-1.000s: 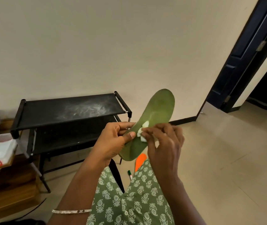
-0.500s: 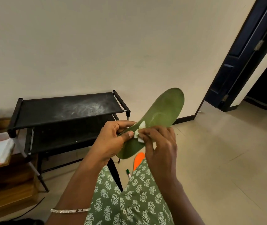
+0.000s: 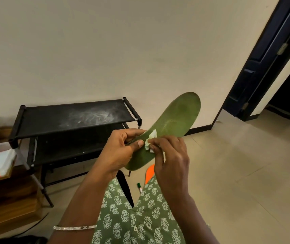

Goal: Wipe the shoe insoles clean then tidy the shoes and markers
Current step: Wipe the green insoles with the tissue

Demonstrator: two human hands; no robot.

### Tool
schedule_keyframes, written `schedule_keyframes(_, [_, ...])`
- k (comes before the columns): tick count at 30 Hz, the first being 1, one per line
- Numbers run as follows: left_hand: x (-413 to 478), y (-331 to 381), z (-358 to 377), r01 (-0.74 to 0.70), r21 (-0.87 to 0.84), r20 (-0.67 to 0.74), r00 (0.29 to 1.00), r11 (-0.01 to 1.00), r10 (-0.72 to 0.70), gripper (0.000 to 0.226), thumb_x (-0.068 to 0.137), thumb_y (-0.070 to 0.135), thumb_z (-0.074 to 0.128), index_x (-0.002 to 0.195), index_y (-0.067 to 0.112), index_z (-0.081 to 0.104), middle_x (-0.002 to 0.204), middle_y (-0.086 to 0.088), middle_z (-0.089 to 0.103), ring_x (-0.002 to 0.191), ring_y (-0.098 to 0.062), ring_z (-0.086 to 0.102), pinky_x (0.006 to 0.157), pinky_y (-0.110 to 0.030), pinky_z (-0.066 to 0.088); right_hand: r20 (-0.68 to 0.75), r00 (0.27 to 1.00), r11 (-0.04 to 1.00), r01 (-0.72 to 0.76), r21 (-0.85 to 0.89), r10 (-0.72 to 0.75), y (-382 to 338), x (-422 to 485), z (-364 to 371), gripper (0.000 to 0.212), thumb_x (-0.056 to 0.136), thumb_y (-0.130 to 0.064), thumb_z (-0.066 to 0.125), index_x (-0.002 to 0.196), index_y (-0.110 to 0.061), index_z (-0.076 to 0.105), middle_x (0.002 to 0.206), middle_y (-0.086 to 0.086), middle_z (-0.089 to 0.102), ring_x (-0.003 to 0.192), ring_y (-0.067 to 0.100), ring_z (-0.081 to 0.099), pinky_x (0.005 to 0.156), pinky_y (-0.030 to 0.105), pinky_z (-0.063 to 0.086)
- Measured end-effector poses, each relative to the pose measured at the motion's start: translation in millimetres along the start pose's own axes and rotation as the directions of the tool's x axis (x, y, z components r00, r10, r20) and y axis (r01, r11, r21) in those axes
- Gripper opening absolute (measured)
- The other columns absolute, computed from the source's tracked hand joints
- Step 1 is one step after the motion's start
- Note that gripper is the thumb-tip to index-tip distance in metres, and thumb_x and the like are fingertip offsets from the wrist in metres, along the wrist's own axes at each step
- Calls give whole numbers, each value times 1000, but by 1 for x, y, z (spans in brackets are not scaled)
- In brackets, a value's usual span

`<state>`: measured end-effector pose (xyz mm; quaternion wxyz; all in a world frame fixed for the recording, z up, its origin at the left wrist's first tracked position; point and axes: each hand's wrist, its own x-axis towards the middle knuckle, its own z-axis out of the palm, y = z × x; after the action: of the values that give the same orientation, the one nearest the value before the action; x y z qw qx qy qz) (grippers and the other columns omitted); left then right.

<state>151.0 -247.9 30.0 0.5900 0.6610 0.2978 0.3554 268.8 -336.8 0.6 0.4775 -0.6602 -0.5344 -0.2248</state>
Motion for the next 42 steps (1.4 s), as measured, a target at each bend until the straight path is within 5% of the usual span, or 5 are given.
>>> schedule_keyframes(6, [0,3,0,11,-18,15,1000,1000,-11,34,92,-4,64,101,27,76,96,4,78,92,-9,71,83,-27,50,-49,994,996,-93,-3,93,19,20,-4,13,86,-1,70,93,-12,72,92,-1,67,87,20,57,74,28,45])
schedule_keyframes(20, [-1,1,2,44,-63,15,999,997,-43,36,91,-4,64,95,30,76,93,2,78,88,-9,71,81,-26,52,-42,995,994,-94,-50,92,27,26,-8,15,87,0,68,95,-10,75,96,0,70,91,22,62,81,12,38])
schedule_keyframes(28, [1,-1,-1,39,-53,11,999,998,-38,33,91,-4,64,103,24,76,99,1,78,103,-18,70,95,-35,52,-5,996,996,92,-20,-92,-5,0,0,15,87,4,67,97,-3,75,99,7,70,94,19,60,84,21,49])
schedule_keyframes(34, [1,-1,1,61,-74,22,998,995,-60,31,92,-4,64,101,23,75,93,-1,78,87,-9,71,73,-18,53,-26,999,997,-38,-60,36,24,23,-3,17,86,3,67,96,-8,75,97,3,71,91,22,63,82,20,46])
schedule_keyframes(42, [1,-3,-3,66,-81,7,998,994,-66,31,91,-5,64,107,20,75,101,-2,77,104,-19,70,97,-37,52,4,994,994,113,-14,-113,-5,0,0,15,90,-2,62,98,-1,75,100,9,71,96,21,62,87,21,49])
